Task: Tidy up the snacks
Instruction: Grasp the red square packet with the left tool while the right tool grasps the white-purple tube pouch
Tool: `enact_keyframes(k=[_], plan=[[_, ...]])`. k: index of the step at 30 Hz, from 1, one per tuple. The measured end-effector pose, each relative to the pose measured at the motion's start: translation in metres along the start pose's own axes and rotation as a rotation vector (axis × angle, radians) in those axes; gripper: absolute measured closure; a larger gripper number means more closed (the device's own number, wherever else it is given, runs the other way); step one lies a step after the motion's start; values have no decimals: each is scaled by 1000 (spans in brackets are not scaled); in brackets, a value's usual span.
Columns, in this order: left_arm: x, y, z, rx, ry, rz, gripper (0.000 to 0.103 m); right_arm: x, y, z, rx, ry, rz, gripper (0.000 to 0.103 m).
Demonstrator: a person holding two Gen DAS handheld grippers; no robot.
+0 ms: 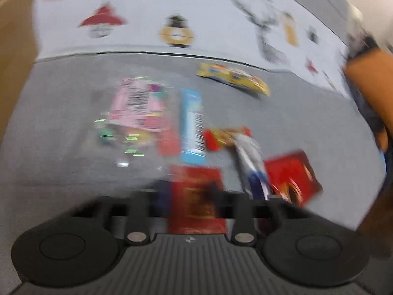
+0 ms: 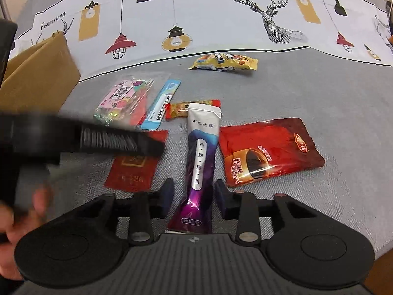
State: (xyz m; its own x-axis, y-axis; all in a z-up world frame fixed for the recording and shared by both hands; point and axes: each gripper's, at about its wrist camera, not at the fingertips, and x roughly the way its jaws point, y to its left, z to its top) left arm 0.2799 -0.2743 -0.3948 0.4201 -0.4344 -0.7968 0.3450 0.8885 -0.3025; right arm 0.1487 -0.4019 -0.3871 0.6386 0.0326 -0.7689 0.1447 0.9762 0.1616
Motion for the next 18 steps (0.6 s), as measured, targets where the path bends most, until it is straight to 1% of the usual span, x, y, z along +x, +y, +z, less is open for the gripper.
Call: enact_keyframes(k=[1,2,3,4,5,6,7,8,9,10,11,12,14,15,16,18], plan=[[-1,7,3,-12,15,-9,88,-1,0,0,-1,-1,4,53],[-3,11,4,-5,22,1,97,-1,1,0,-4,-2,0,52],[-8,14,4,16,29,58,103,-1,2,0,-12,-3,-5,53],[-13,16,3,33,40,97,103,0,4,1,-27,-1,-15,59],[-19,20,2,37,50,84,103,-1,6,0,-52,-3,-44,80],[-25,26,-1,35,73,40,103,-3,5,0,-60,-4,-55,80],[-28,29,-3,29,94,10,103,-6,2,0,-39,0,-42,80],[-32,32,-5,12,103,-7,103,-7,-1,1,-13,2,-22,83],[-37,32,-5,-8,94,-15,102,-9,-2,0,-4,-2,-17,83],[-39,28,-4,-13,78,-29,99,-11,-2,0,-8,-7,-28,83],[-37,22,-2,-1,69,-35,83,-12,-1,0,-15,-11,-36,83],[-34,14,0,22,65,-34,54,-15,-1,1,-17,-18,-39,83],[-22,-7,3,92,51,-15,32,-21,0,2,-24,-33,-40,83],[-16,-19,2,140,48,-1,32,-22,0,1,-32,-36,-46,83],[-8,-28,0,166,55,7,32,-24,-1,1,-44,-38,-55,83],[7,-39,-3,196,81,17,32,-23,-5,1,-42,-31,-56,83]])
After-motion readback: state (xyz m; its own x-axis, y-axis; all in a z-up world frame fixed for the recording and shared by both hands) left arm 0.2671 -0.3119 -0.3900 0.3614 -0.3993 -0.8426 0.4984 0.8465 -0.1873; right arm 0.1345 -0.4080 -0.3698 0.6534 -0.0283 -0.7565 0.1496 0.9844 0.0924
